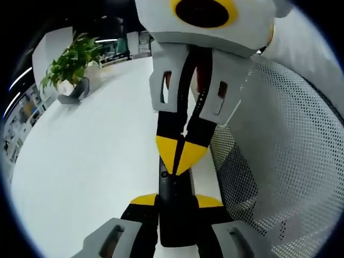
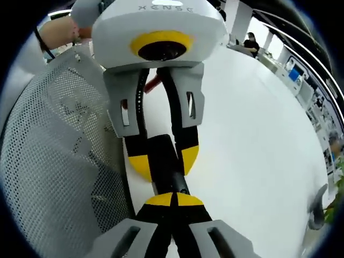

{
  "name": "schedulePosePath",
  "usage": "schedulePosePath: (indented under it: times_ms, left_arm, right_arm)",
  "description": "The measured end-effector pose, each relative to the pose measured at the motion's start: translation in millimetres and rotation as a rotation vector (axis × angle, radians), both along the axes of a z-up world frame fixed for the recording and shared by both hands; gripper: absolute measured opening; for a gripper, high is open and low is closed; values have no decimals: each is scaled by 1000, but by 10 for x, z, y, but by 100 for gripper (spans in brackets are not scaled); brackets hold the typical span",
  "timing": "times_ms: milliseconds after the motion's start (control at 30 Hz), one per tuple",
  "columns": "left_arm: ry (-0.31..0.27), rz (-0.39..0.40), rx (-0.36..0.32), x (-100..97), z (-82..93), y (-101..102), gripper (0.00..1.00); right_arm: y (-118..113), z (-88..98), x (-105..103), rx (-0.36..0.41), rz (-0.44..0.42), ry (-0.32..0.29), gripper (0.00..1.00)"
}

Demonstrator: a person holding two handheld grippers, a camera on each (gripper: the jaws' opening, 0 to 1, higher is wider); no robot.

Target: Press the specified remote control buttons in sequence, fully releasing each button before pressing the next.

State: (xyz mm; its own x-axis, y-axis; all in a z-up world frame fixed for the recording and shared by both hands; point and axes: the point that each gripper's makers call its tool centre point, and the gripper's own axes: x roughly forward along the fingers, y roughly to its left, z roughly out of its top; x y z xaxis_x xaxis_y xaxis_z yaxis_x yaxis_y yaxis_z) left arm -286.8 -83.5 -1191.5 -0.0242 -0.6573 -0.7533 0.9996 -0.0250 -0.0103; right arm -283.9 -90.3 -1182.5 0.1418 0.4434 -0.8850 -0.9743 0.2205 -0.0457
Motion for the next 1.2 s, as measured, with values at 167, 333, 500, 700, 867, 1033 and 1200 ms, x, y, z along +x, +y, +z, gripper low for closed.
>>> schedulePosePath:
  times_ms: [167, 333, 500, 700, 867, 1033, 1200]
  left_arm:
    - [0, 5, -1, 1, 2, 2, 24]
    - [0, 3, -3, -1, 3, 2, 24]
    - [-2, 0, 3, 0, 2, -1, 24]
    - [1, 8, 0, 13, -5, -4, 25]
    - [1, 14, -7, 18, -9, -3, 25]
    - [3, 24, -14, 22, -11, -3, 25]
    - [4, 27, -16, 24, -11, -5, 25]
  right_arm:
    - [30, -10, 73, -1, -12, 13, 0]
    - [19, -15, 62, -36, -37, 118, 0]
    - [30, -39, 85, -78, -48, 170, 0]
    - [23, -51, 91, -120, -39, 190, 0]
    - [16, -49, 79, -125, -45, 181, 0]
    - [10, -39, 70, -108, -47, 134, 0]
    - [2, -26, 59, -50, -64, 59, 0]
